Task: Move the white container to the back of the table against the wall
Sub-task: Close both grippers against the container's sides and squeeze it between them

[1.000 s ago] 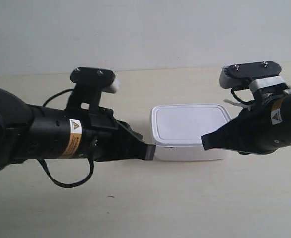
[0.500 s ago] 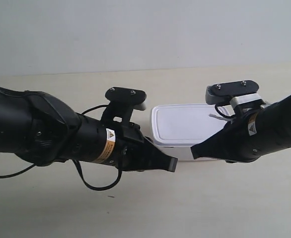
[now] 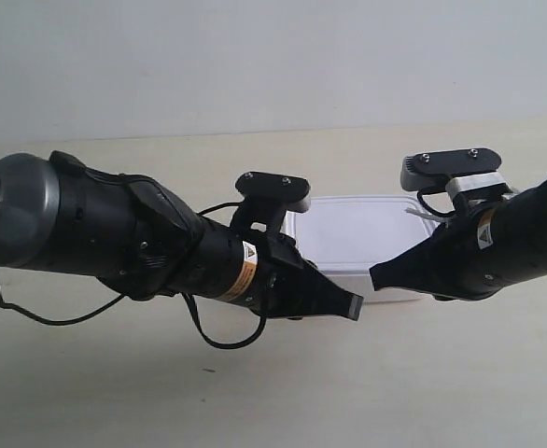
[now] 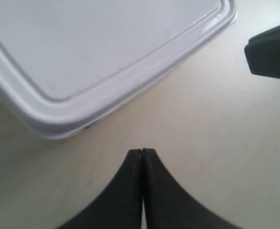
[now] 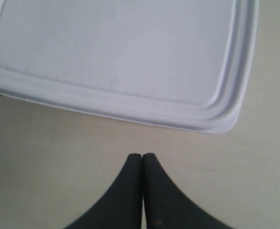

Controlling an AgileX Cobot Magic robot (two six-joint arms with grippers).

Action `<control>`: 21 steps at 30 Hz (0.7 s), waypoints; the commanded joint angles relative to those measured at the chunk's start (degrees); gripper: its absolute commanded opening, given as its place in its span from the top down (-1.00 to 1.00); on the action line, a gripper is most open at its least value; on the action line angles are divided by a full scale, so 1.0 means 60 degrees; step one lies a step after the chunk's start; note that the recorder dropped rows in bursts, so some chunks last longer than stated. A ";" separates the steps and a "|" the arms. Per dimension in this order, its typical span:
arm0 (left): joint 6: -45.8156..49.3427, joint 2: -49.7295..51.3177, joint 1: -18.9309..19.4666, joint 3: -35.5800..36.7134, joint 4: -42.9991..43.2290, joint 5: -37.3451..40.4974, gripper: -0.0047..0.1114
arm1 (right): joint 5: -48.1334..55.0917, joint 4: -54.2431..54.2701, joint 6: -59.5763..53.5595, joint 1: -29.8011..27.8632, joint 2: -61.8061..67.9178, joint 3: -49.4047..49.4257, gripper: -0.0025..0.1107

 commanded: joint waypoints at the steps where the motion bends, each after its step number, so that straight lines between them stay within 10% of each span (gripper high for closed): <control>1: -0.0036 0.0291 -0.0053 -0.0345 -0.0094 -0.0007 0.92 | -0.0016 -0.0076 -0.0042 -0.0039 0.0018 -0.0063 0.96; 21: -0.0066 0.0915 0.0220 -0.0977 -0.0266 0.0414 0.92 | -0.1170 -0.0019 -0.0022 -0.0039 0.1131 -0.0063 0.96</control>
